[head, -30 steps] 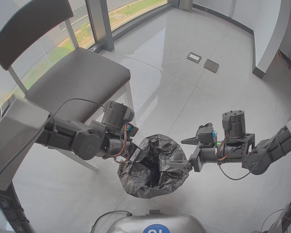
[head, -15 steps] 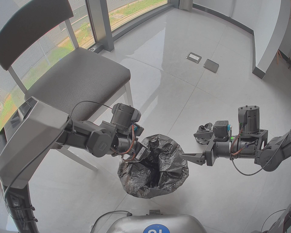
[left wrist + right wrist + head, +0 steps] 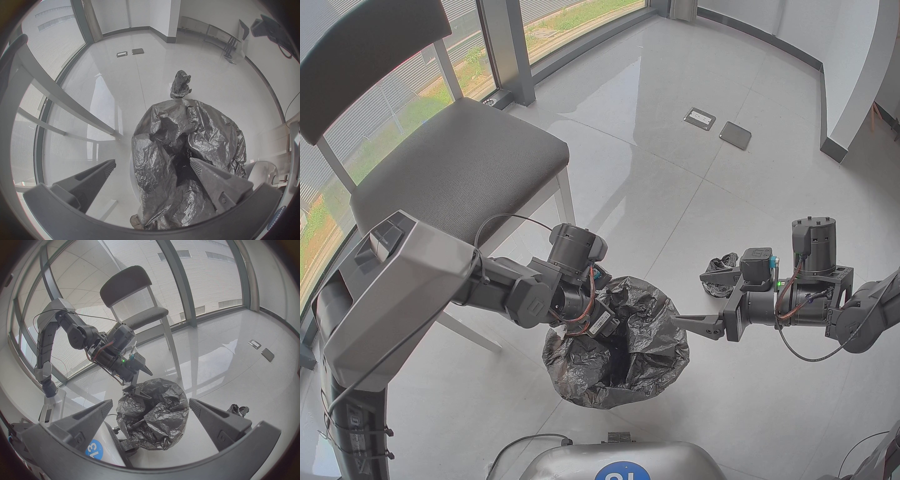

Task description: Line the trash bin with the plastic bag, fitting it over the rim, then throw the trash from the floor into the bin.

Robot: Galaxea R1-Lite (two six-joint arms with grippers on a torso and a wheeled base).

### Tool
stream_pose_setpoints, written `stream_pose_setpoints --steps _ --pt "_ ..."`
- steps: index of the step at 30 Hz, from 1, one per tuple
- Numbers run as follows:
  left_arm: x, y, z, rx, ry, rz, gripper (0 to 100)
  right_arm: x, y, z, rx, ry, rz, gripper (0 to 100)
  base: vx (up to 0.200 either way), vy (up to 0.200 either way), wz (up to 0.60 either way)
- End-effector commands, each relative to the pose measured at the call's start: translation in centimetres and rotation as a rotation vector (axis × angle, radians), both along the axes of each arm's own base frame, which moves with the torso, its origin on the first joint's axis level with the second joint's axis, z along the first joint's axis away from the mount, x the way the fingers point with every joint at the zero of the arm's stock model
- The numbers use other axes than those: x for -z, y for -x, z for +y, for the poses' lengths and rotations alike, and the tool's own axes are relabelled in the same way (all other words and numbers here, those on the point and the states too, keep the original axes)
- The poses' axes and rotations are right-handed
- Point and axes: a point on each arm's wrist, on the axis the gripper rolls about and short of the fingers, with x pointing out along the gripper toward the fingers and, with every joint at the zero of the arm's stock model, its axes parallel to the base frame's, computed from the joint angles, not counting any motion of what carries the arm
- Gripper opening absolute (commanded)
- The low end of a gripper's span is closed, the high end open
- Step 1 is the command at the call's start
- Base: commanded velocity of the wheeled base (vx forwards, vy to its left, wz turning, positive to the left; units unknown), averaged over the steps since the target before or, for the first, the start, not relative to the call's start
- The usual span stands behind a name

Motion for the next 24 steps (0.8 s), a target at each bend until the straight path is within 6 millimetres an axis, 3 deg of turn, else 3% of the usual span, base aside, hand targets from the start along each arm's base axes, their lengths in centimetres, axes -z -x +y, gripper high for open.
stream_pose_setpoints --steps 1,6,7,15,24 --pt "0.8 -0.4 -0.2 -0.001 -0.009 0.012 100 0.0 0.0 0.0 0.000 0.000 0.000 100 0.000 0.000 0.00" --pt "0.6 -0.7 0.3 -0.014 -0.007 0.008 100 0.2 -0.1 0.0 0.000 0.002 0.004 100 0.000 0.000 0.00" --pt "0.6 -0.8 0.3 -0.015 -0.007 0.007 0 0.2 -0.1 0.0 0.000 0.002 0.004 100 0.000 0.000 0.00" --pt "0.5 -0.9 0.6 -0.041 -0.015 -0.002 0 0.2 -0.1 0.1 -0.001 0.002 0.004 100 0.000 0.000 0.00" --pt "-1.2 -1.1 1.3 -0.071 0.019 -0.030 0 0.2 -0.1 0.1 -0.001 0.003 0.005 100 0.000 0.000 0.00"
